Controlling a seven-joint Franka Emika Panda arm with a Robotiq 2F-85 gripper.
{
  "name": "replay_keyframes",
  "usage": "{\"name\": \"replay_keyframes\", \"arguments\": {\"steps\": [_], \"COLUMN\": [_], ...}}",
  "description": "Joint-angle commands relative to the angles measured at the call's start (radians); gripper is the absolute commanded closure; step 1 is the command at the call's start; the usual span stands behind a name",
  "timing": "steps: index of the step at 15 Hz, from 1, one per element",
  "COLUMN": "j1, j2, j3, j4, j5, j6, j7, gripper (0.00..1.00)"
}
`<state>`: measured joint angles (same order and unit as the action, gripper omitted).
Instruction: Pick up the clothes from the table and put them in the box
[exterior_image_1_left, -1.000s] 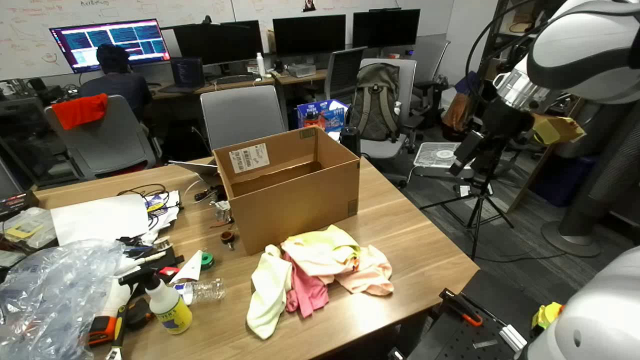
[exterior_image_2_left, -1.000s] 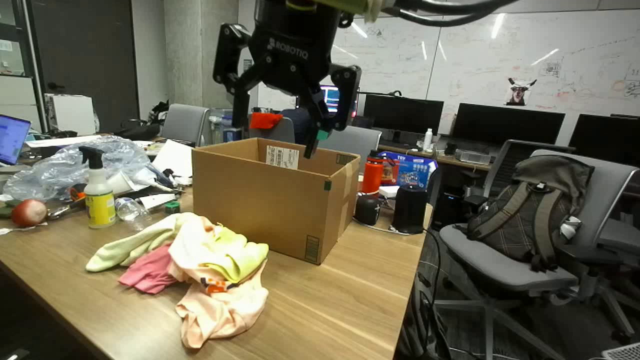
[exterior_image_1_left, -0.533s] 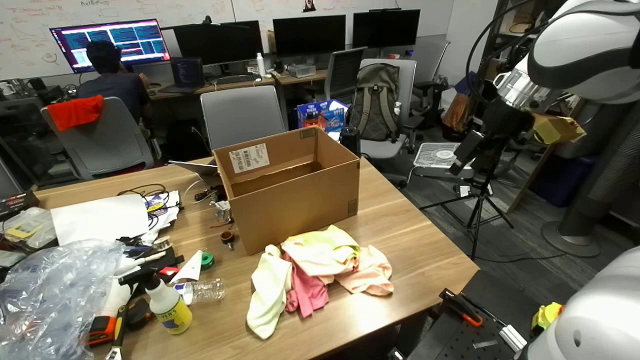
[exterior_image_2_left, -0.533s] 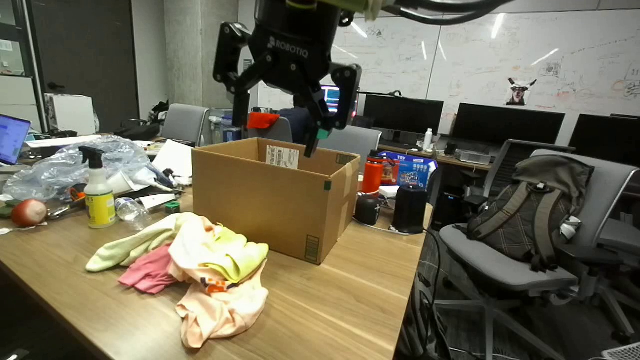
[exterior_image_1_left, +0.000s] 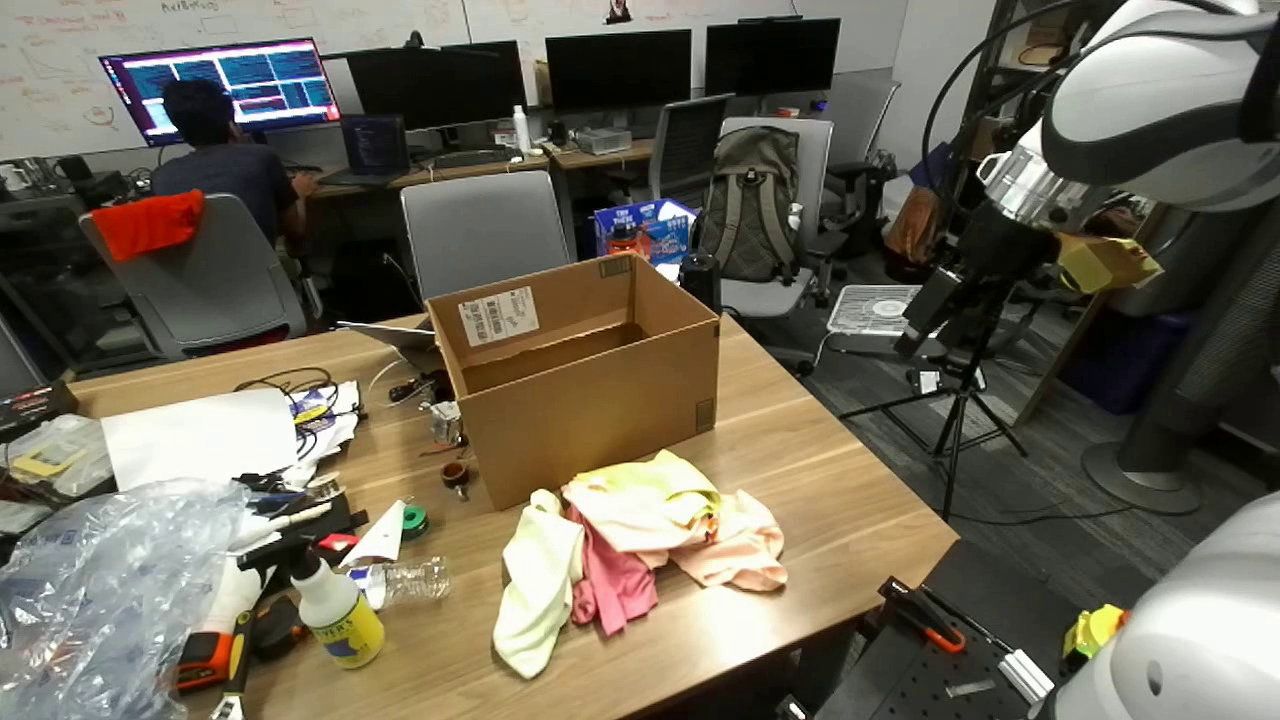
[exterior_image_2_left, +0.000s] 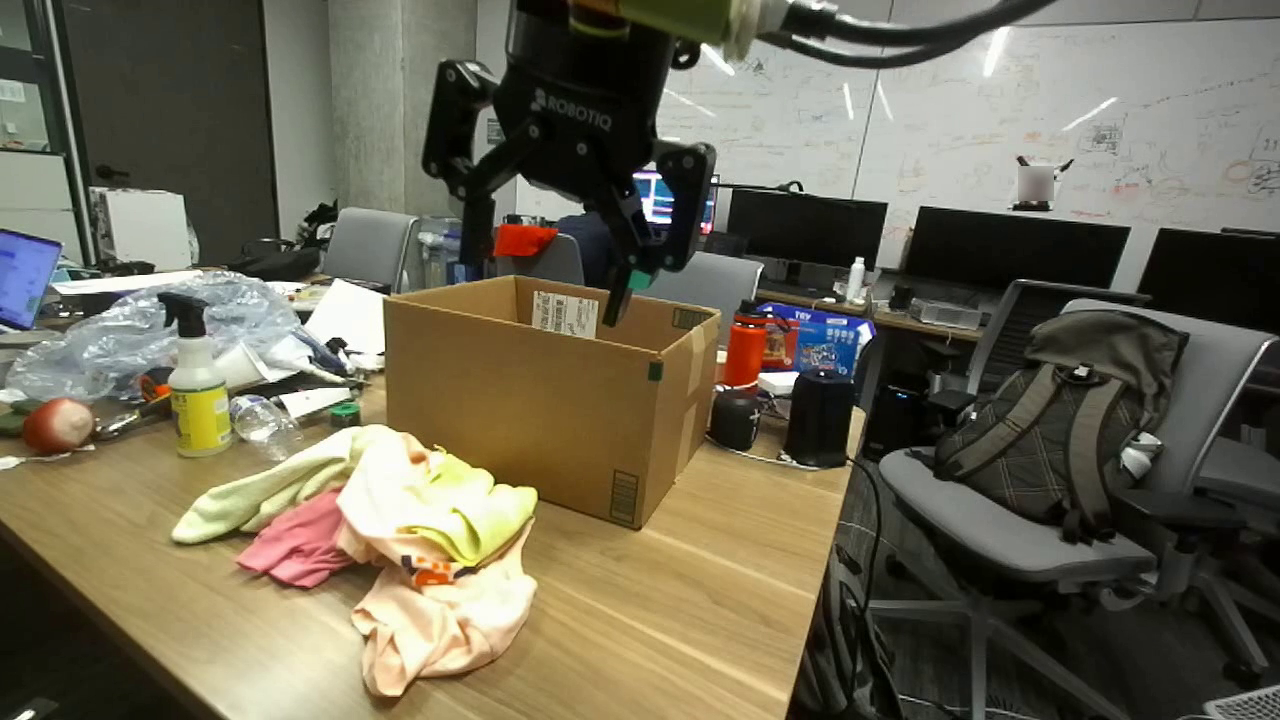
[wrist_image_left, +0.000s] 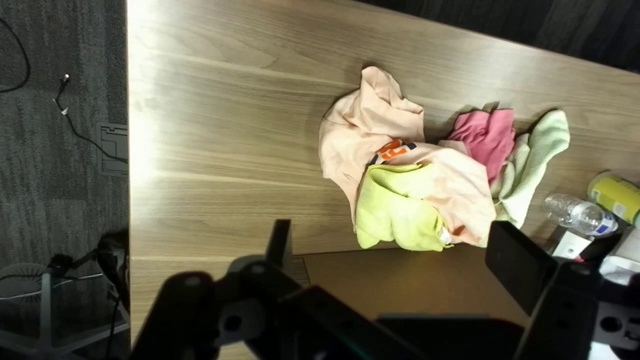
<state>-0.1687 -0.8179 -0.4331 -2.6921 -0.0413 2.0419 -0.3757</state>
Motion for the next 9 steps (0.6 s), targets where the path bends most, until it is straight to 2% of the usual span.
{"name": "replay_keyframes", "arguments": {"steps": [1,6,9], "j1": [0.060,0.168,0.197], "j2": [0.134,0.348,0.469], "j3": [0.022,0.076,0.122], "j4": [0.043,0.092,0.139], "j5": [0.014,0.041,0.053], "j6": [0.009,0.034,0.067], "j7": [-0.056,-0.132,-0.158], "gripper": [0.00,0.00,0.00]}}
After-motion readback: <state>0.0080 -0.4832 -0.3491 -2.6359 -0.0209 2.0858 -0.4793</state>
